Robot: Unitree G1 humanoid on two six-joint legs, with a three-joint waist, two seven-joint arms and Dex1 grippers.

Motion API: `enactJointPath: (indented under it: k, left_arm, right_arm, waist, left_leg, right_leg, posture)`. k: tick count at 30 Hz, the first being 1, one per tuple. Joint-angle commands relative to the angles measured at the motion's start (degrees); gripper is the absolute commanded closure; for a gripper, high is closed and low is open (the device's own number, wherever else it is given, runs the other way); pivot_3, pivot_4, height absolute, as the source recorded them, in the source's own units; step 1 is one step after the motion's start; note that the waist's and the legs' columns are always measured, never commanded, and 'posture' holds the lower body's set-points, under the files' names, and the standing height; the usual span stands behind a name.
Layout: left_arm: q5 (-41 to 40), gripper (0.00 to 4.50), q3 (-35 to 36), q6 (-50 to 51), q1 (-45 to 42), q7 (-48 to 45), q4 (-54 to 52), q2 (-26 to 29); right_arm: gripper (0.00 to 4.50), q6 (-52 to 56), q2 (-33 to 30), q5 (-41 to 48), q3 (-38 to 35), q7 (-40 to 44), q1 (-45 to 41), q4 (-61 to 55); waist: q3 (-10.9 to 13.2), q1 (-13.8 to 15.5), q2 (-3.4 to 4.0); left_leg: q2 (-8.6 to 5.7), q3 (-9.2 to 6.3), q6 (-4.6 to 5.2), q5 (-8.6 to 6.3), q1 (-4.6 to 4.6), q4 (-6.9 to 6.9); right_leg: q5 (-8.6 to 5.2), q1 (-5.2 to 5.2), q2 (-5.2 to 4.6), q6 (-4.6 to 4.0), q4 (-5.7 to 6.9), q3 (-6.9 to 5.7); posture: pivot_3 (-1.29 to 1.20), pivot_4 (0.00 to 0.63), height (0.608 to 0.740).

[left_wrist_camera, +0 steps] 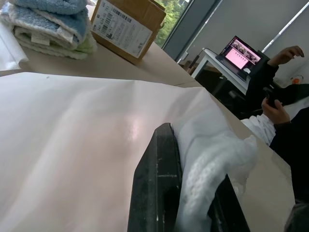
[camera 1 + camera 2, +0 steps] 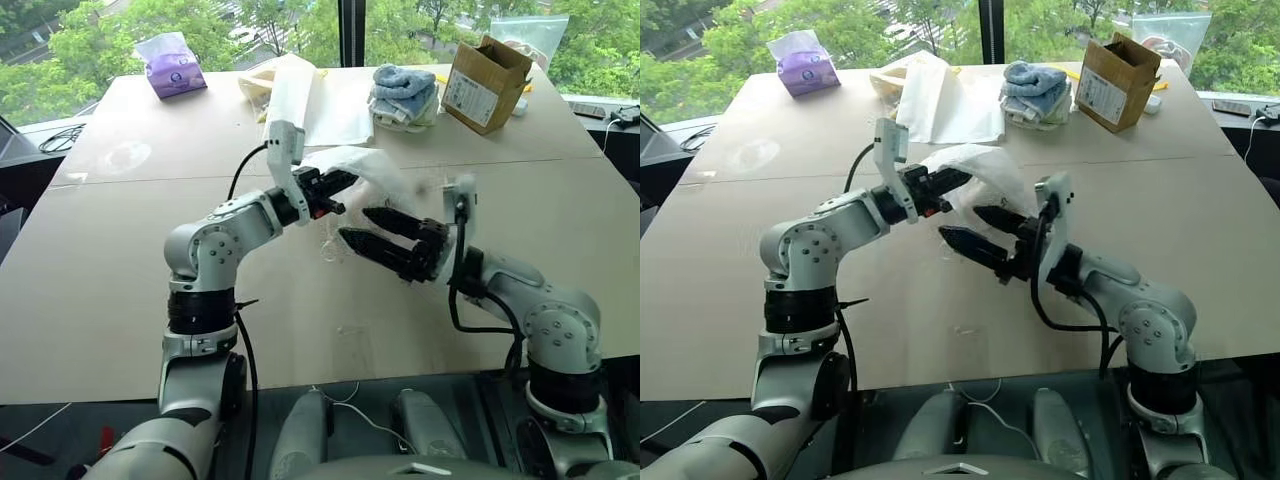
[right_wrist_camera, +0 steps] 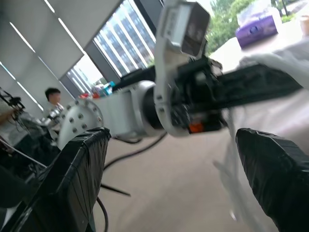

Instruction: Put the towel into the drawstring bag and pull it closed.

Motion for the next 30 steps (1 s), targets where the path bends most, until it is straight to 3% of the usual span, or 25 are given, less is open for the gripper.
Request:
enactJointPath:
  k: [1, 6, 9, 12, 15, 20, 27, 30]
  left_arm:
    - [-0.01, 4.50, 1.00, -1.59, -2.14, 0.01, -1.22, 0.40]
    - [0.17, 4.50, 1.36, -1.85, -2.39, 0.29, -0.90, 0.55]
    - [0.11, 4.50, 1.55, -1.83, -2.35, 0.47, -0.92, 0.35]
    - [0.21, 4.50, 1.65, -1.89, -2.29, 0.47, -0.73, 0.10]
    - [0.37, 4.50, 1.67, -1.95, -2.30, 0.40, -0.48, -0.05]
    - [0.31, 4.50, 1.84, -1.59, -2.13, 0.36, -0.75, 0.12]
    - [0.33, 4.50, 1.91, -1.48, -2.19, 0.20, -0.73, 0.67]
    - [0.50, 4.50, 1.84, -1.55, -2.08, 0.12, -0.68, 0.88]
  right_arm:
    - [0.05, -5.13, -2.18, 0.09, -7.81, -2.80, -0.93, 0.44]
    - [0.05, -3.79, -16.67, 0.99, -16.32, 2.34, 7.77, -1.26]
    - [0.05, -4.81, -25.84, -5.27, -14.00, 7.43, 16.12, -2.80]
    - [0.05, -9.62, -30.55, -16.42, -5.99, 8.28, 20.86, -2.40]
    - [0.05, -15.71, -30.78, -27.18, 1.64, 7.23, 19.71, 0.63]
    - [0.05, -22.67, -24.66, -36.82, 6.64, 3.26, 14.18, 7.39]
    - [0.05, -29.93, -16.55, -42.29, 4.80, -1.44, 9.82, 15.50]
    - [0.88, -31.51, -14.38, -42.67, 3.55, -2.09, 9.10, 16.43]
  waist:
    - [0.00, 0.35, -0.01]
    - [0.04, 1.86, -0.07]
    - [0.06, 1.72, -0.10]
    - [0.07, 0.97, -0.11]
    - [0.08, 0.52, -0.13]
    - [0.10, 0.92, -0.18]
    - [0.11, 1.52, -0.20]
    - [0.11, 1.42, -0.20]
  left_leg:
    - [-0.02, 0.00, 0.00, 0.00, 0.00, 0.01]
    - [-0.07, -0.11, 0.02, -0.01, -0.07, 0.02]
    - [-0.05, -0.02, 0.03, -0.02, -0.08, -0.08]
    - [-0.04, 0.10, 0.11, -0.06, -0.02, -0.07]
    - [-0.03, 0.25, 0.12, -0.07, 0.12, -0.01]
    - [0.02, 0.18, 0.01, 0.00, 0.09, 0.09]
    - [0.00, 0.00, -0.01, 0.00, -0.02, 0.06]
    - [0.00, 0.03, -0.01, 0.01, -0.01, 0.06]
  right_leg:
    - [0.00, 0.01, -0.02, 0.00, -0.01, 0.00]
    - [0.00, 0.07, -0.06, 0.00, -0.12, -0.14]
    - [-0.01, 0.06, -0.03, 0.00, -0.17, -0.12]
    - [-0.01, 0.08, 0.03, 0.00, -0.19, 0.02]
    - [-0.01, 0.07, 0.11, 0.01, -0.07, 0.21]
    - [-0.01, 0.09, 0.10, 0.01, -0.04, 0.17]
    - [-0.01, 0.07, 0.00, 0.01, -0.10, -0.03]
    - [-0.01, 0.07, -0.01, 0.01, -0.08, 0.00]
  posture:
    - [0.00, 0.150, 0.740]
    - [0.00, 0.150, 0.740]
    - [0.00, 0.150, 0.740]
    - [0.00, 0.150, 0.740]
    - [0.00, 0.150, 0.740]
    - [0.00, 0.150, 0.740]
    - [0.00, 0.150, 0.740]
    - [0.00, 0.150, 0.740]
